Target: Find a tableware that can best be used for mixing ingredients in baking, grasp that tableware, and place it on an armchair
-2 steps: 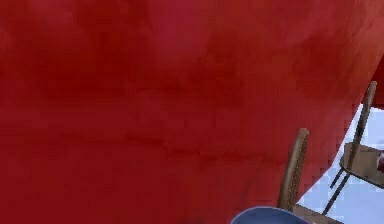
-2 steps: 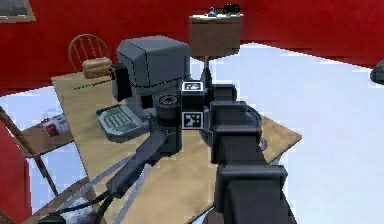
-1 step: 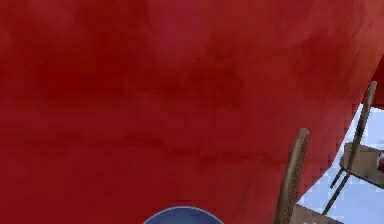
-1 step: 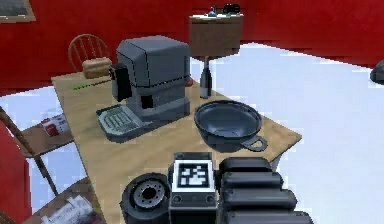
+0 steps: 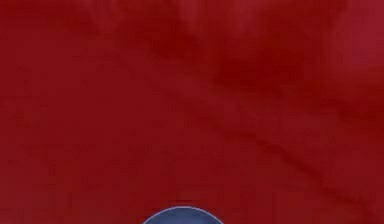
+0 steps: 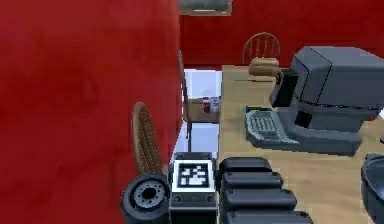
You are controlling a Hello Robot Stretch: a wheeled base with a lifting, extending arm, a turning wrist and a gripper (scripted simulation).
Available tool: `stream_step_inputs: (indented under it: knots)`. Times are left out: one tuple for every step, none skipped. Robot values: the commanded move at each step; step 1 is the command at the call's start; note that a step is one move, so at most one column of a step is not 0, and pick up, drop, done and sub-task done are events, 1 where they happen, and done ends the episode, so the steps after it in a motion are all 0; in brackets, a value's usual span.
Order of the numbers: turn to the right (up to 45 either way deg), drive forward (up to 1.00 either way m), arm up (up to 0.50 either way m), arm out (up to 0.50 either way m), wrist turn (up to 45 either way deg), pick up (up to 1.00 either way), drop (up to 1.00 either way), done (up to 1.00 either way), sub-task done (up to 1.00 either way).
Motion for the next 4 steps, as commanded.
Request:
stream_step_inputs:
  knots:
    - [-45.0,0.0,0.0,0.0,0.0,0.0,0.0,0.0,0.0]
    - [-18.0,0.0,0.0,0.0,0.0,0.0,0.0,0.0,0.0]
    - [0.0,0.2,0.0,0.0,0.0,0.0,0.0,0.0,0.0]
    - [-45.0,0.0,0.0,0.0,0.0,0.0,0.0,0.0,0.0]
